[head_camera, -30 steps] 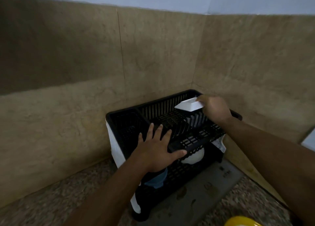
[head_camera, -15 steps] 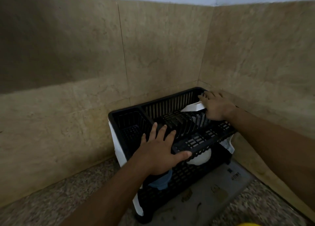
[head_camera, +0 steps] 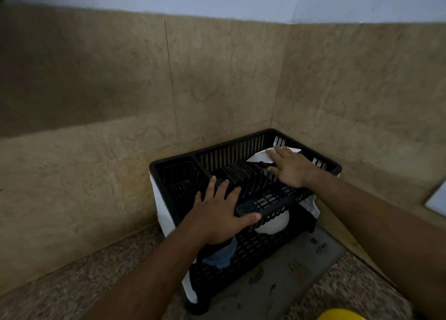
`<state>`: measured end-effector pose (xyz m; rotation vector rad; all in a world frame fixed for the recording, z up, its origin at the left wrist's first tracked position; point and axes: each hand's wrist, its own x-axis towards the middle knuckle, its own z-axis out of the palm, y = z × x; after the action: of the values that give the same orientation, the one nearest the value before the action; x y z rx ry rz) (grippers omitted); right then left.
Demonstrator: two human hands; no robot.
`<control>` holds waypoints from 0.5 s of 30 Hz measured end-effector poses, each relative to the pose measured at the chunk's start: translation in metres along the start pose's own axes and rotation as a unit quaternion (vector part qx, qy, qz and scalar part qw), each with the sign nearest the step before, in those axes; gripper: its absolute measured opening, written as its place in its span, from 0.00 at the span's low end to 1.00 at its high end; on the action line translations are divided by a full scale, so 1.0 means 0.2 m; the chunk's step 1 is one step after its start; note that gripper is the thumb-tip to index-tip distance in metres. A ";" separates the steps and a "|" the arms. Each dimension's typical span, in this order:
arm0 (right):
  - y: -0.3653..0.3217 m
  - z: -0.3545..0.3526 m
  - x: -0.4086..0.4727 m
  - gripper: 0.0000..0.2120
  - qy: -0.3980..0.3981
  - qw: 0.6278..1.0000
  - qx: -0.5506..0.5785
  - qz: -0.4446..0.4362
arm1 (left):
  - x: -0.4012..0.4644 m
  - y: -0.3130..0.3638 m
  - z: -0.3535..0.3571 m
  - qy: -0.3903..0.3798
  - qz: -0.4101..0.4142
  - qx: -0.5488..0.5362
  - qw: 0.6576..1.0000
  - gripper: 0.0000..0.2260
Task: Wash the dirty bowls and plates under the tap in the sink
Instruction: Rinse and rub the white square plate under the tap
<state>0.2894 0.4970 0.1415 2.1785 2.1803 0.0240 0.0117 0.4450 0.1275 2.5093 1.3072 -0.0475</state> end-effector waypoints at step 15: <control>-0.11 0.20 -1.21 0.14 0.165 0.932 0.318 0.062 | -0.16 0.18 -0.03 0.247 0.155 0.064 0.955 0.25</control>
<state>0.2698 0.2533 0.1073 2.8273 2.4790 -0.3948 0.0210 0.4013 0.1490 2.9256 1.0703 0.6204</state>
